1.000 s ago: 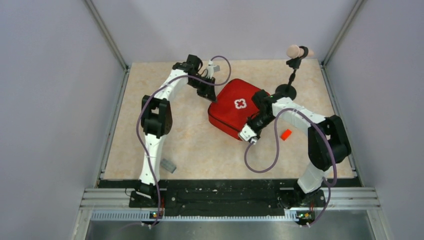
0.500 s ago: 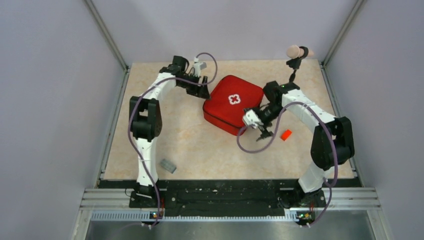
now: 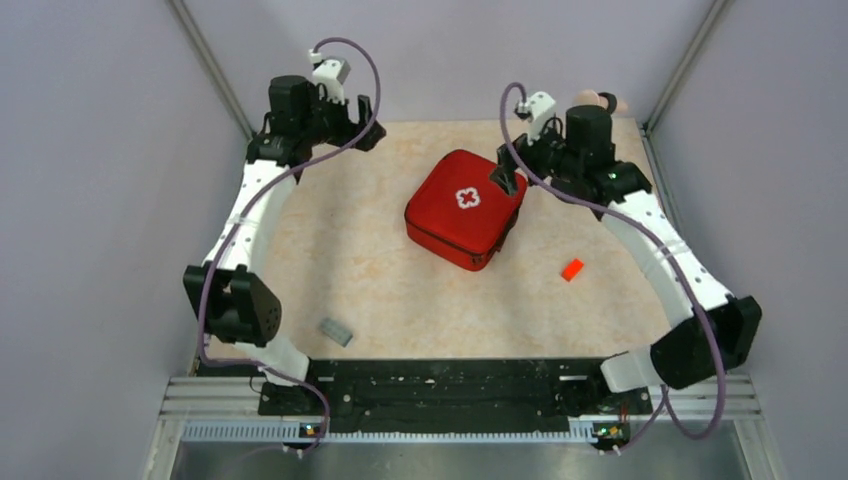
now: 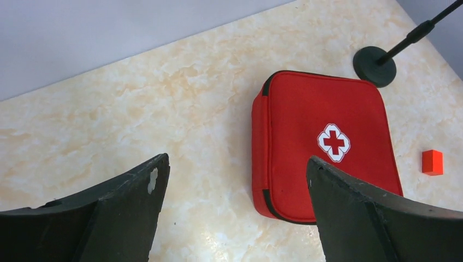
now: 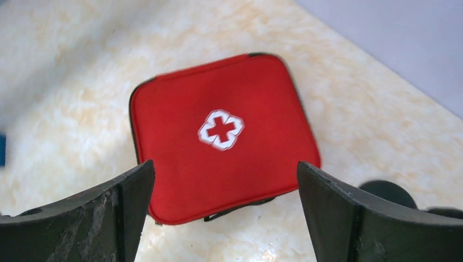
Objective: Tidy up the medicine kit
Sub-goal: Reset both arms
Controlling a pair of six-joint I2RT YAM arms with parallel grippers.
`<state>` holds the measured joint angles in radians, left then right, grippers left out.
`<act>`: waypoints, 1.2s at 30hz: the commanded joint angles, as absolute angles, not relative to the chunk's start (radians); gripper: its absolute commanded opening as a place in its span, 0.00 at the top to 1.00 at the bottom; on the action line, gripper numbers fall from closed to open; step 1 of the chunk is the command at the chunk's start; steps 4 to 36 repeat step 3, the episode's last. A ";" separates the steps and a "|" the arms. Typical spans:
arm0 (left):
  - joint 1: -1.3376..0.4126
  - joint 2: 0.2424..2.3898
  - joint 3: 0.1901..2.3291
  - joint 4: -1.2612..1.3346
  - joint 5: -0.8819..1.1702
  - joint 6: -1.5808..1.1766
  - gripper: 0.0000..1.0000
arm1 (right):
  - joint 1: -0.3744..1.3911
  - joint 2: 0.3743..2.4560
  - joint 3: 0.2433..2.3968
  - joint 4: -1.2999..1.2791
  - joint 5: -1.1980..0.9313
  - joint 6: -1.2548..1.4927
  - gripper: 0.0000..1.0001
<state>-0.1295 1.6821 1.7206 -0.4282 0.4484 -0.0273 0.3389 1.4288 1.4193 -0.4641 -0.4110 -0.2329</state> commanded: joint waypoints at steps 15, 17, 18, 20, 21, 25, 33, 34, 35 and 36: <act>-0.130 1.581 1.582 -0.396 0.341 0.031 0.01 | 0.329 1.380 1.419 -0.322 -0.156 0.053 0.01; -0.130 1.581 1.582 -0.396 0.341 0.031 0.01 | 0.329 1.380 1.419 -0.322 -0.156 0.053 0.01; -0.130 1.581 1.582 -0.396 0.341 0.031 0.01 | 0.329 1.380 1.419 -0.322 -0.156 0.053 0.01; -0.130 1.581 1.582 -0.396 0.341 0.031 0.01 | 0.329 1.380 1.419 -0.322 -0.156 0.053 0.01; -0.130 1.581 1.582 -0.396 0.341 0.031 0.01 | 0.329 1.380 1.419 -0.322 -0.156 0.053 0.01; -0.130 1.581 1.582 -0.396 0.341 0.031 0.01 | 0.329 1.380 1.419 -0.322 -0.156 0.053 0.01; -0.130 1.581 1.582 -0.396 0.341 0.031 0.01 | 0.329 1.380 1.419 -0.322 -0.156 0.053 0.01; -0.130 1.581 1.582 -0.396 0.341 0.031 0.01 | 0.329 1.380 1.419 -0.322 -0.156 0.053 0.01; -0.130 1.581 1.582 -0.396 0.341 0.031 0.01 | 0.329 1.380 1.419 -0.322 -0.156 0.053 0.01; -0.130 1.581 1.582 -0.396 0.341 0.031 0.01 | 0.329 1.380 1.419 -0.322 -0.156 0.053 0.01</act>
